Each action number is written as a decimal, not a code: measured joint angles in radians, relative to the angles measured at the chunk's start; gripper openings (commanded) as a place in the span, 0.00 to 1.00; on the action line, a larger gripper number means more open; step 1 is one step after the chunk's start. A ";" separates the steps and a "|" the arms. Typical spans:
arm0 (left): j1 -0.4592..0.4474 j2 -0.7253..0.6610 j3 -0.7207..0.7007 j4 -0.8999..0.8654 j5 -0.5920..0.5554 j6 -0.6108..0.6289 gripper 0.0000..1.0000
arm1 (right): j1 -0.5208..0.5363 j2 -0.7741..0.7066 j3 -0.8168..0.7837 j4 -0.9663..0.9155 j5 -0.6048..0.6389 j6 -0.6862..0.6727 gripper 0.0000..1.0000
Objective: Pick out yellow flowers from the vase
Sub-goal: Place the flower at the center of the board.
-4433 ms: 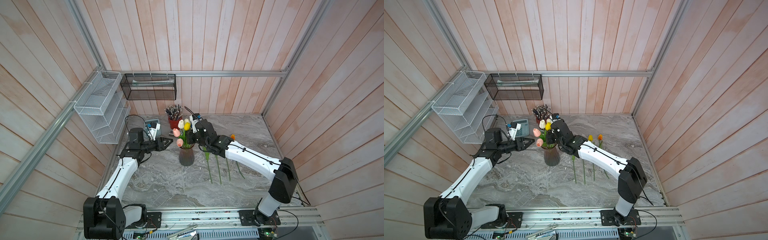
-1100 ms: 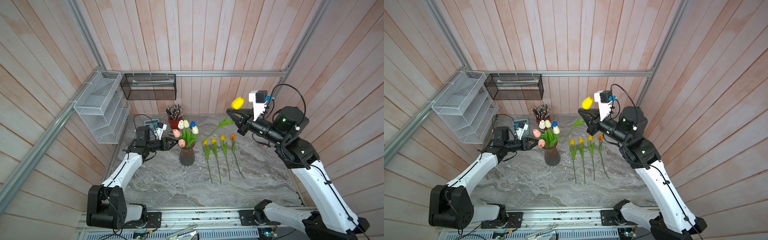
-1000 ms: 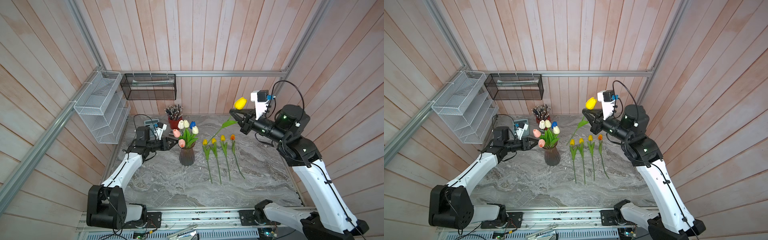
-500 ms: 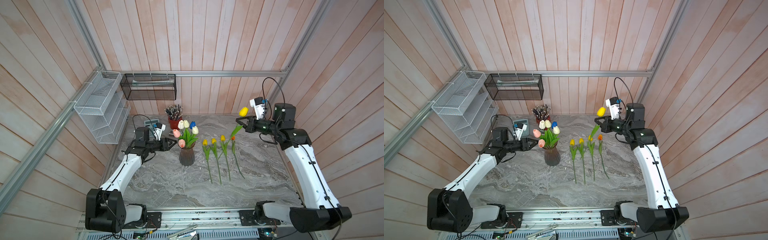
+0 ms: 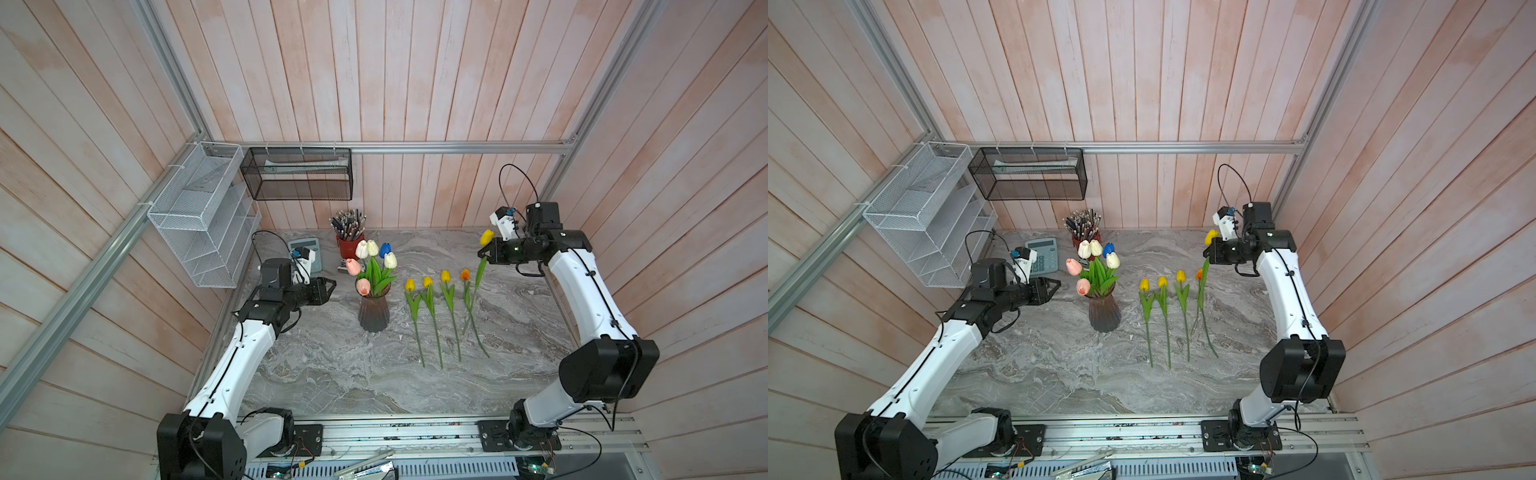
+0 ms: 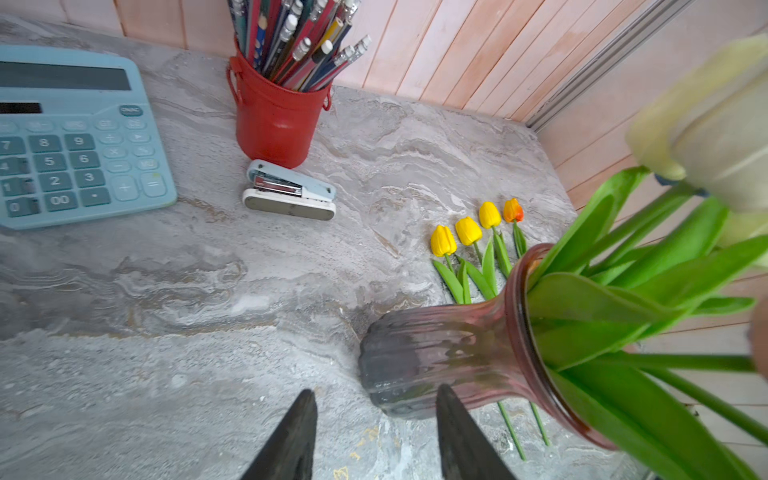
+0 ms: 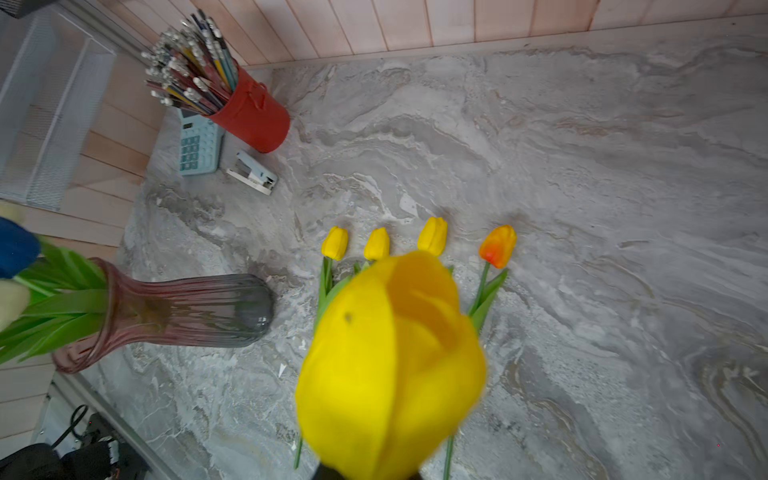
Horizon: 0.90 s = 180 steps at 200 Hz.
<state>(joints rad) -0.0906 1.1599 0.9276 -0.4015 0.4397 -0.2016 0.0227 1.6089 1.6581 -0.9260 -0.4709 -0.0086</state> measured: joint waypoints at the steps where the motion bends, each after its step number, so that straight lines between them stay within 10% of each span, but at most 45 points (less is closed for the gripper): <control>1: 0.001 0.000 0.000 0.000 -0.001 0.000 0.48 | 0.000 0.001 0.000 -0.001 0.002 -0.001 0.06; 180: 0.059 -0.007 0.000 -0.018 -0.018 0.023 0.49 | 0.000 0.391 0.087 -0.126 0.440 -0.056 0.07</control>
<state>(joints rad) -0.0315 1.1526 0.9276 -0.4191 0.4221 -0.1783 0.0223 1.9999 1.7451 -1.0515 -0.0307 -0.0643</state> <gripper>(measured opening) 0.491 0.068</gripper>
